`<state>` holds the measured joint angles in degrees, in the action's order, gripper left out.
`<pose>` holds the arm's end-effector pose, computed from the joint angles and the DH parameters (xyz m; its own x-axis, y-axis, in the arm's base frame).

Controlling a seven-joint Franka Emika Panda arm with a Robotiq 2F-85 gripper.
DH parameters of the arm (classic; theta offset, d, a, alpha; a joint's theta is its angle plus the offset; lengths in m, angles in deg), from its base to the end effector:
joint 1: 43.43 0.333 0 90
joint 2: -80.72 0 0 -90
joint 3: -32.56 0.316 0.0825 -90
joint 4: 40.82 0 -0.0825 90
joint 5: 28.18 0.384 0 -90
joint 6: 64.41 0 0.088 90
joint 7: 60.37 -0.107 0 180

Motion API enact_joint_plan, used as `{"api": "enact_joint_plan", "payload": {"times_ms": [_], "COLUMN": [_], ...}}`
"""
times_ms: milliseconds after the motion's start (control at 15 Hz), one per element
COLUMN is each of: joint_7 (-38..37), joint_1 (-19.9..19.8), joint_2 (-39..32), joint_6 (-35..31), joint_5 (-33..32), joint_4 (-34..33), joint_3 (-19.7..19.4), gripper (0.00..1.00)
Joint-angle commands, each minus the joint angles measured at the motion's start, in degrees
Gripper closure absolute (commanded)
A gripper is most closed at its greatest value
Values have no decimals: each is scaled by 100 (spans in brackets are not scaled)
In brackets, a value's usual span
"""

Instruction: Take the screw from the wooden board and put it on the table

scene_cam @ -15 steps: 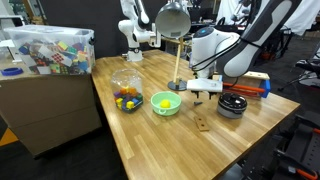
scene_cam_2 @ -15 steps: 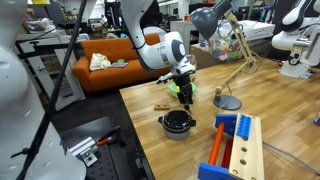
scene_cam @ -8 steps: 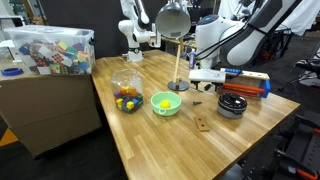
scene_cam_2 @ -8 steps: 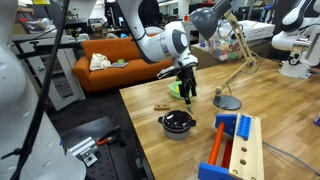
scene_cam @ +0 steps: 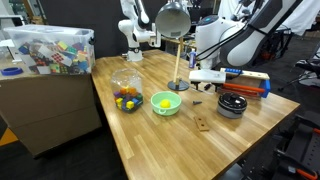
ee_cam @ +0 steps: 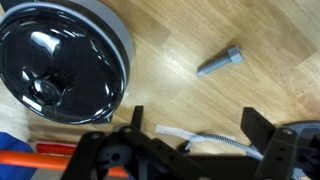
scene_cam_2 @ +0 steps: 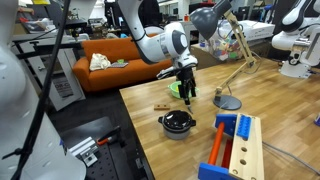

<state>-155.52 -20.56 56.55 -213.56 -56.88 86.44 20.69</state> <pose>0.5321 0.1104 0.1821 0.5141 -0.7977 0.3154 -0.8529 -0.5143 0.0894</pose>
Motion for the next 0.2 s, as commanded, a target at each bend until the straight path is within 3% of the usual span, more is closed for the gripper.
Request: {"api": "enact_joint_plan", "payload": {"times_ms": [0,133], "joint_7": [-50,-50], "joint_1": [-135,-135], "joint_2": [10,10], "joint_6": [35,35], "joint_5": [-82,-82], "joint_4": [-15,-15], "joint_3": [133,133], "gripper": [1,1]}}
